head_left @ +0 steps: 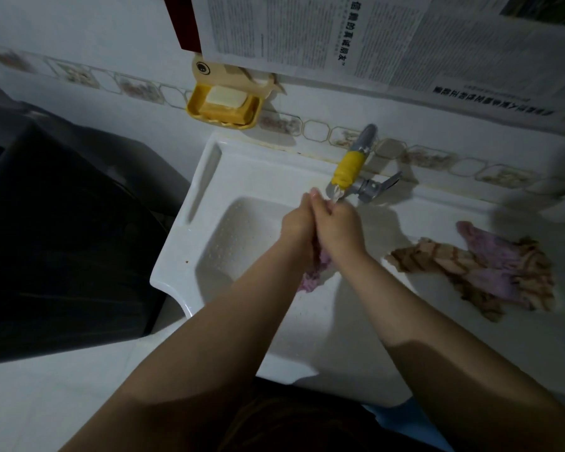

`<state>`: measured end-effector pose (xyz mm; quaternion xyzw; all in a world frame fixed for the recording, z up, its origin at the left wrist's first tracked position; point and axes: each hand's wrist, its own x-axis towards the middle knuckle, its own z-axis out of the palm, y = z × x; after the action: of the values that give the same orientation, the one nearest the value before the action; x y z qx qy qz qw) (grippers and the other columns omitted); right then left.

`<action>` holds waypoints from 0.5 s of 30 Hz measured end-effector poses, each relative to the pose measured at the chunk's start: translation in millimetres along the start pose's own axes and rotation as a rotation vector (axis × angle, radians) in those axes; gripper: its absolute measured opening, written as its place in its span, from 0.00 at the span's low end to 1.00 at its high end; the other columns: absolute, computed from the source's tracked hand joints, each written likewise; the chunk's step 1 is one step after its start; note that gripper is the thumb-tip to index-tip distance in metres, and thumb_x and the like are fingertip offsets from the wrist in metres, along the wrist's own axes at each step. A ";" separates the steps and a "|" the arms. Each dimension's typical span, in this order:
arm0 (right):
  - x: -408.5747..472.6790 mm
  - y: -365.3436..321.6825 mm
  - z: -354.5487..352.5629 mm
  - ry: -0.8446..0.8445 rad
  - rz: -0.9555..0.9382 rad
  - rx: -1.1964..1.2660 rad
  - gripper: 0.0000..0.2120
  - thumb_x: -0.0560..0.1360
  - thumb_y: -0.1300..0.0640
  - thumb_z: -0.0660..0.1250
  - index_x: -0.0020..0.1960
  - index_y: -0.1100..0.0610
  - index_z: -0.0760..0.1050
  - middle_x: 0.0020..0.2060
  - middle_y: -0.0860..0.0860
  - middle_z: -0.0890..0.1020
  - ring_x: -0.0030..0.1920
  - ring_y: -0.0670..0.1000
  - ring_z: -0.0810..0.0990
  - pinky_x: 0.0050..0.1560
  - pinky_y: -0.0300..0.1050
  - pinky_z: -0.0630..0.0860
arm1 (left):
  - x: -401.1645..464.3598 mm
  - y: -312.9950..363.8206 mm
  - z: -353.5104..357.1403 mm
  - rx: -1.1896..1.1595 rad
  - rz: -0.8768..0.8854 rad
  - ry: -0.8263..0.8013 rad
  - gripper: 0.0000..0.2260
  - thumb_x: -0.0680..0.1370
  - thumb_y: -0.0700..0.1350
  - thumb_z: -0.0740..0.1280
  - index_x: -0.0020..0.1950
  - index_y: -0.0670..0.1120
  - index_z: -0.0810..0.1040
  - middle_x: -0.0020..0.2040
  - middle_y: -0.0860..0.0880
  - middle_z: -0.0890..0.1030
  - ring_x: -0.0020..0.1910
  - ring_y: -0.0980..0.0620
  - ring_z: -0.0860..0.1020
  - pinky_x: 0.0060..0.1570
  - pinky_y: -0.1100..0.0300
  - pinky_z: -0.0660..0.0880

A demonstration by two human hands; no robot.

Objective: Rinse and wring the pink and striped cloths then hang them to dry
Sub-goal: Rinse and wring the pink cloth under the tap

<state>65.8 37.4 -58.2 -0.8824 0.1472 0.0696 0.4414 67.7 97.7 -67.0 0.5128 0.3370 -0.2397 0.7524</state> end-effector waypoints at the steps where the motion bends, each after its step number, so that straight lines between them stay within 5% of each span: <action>1: 10.7 1.5 -3.6 0.055 0.044 0.047 0.23 0.78 0.40 0.58 0.32 0.55 0.72 0.34 0.58 0.81 0.40 0.59 0.80 0.43 0.51 0.77 | -2.6 1.7 4.8 0.029 -0.006 0.022 0.22 0.79 0.58 0.60 0.48 0.38 0.77 0.37 0.38 0.77 0.32 0.43 0.81 0.25 0.61 0.73; 3: 14.6 2.2 -3.2 0.119 0.032 0.130 0.21 0.79 0.46 0.60 0.30 0.56 0.70 0.34 0.60 0.79 0.40 0.59 0.79 0.44 0.53 0.76 | 1.7 4.2 5.4 0.127 0.036 0.067 0.16 0.80 0.51 0.60 0.48 0.39 0.79 0.43 0.36 0.80 0.39 0.41 0.82 0.30 0.56 0.75; 6: -5.7 -2.6 12.9 0.019 -0.074 0.088 0.21 0.79 0.46 0.58 0.38 0.59 0.78 0.36 0.60 0.81 0.40 0.58 0.80 0.43 0.49 0.74 | 8.2 16.5 -9.0 0.456 0.149 0.093 0.13 0.81 0.44 0.59 0.60 0.37 0.75 0.60 0.38 0.77 0.61 0.42 0.75 0.59 0.55 0.69; 7: -5.1 -1.9 14.4 0.008 -0.063 0.052 0.22 0.79 0.45 0.58 0.40 0.60 0.79 0.38 0.61 0.82 0.41 0.57 0.80 0.44 0.49 0.74 | 6.7 13.7 -9.4 0.458 0.156 0.099 0.12 0.81 0.44 0.58 0.58 0.38 0.75 0.58 0.39 0.78 0.59 0.43 0.76 0.59 0.56 0.68; 10: 23.2 2.4 0.8 0.049 0.076 0.039 0.21 0.79 0.47 0.60 0.43 0.63 0.79 0.42 0.64 0.82 0.46 0.61 0.81 0.46 0.52 0.75 | -4.9 2.1 1.9 0.170 -0.021 0.074 0.17 0.80 0.51 0.59 0.39 0.41 0.77 0.35 0.38 0.79 0.30 0.42 0.78 0.32 0.54 0.76; 11: 27.0 2.2 -3.0 0.055 0.086 0.065 0.20 0.79 0.47 0.60 0.41 0.63 0.78 0.41 0.64 0.82 0.46 0.62 0.81 0.46 0.53 0.75 | -8.6 2.6 3.3 0.106 -0.040 0.077 0.20 0.79 0.51 0.59 0.36 0.39 0.76 0.32 0.36 0.78 0.27 0.42 0.77 0.30 0.54 0.75; 15: -7.2 -7.4 7.4 -0.008 -0.088 0.056 0.22 0.79 0.43 0.57 0.33 0.55 0.72 0.35 0.59 0.81 0.40 0.57 0.80 0.43 0.50 0.74 | -17.4 19.1 -4.8 -0.033 0.051 0.092 0.22 0.83 0.48 0.54 0.61 0.29 0.71 0.60 0.25 0.72 0.58 0.29 0.74 0.46 0.48 0.75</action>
<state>61.5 48.9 -55.2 -0.8750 0.1084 0.0494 0.4693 68.5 109.4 -43.5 0.5194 0.3620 -0.1910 0.7502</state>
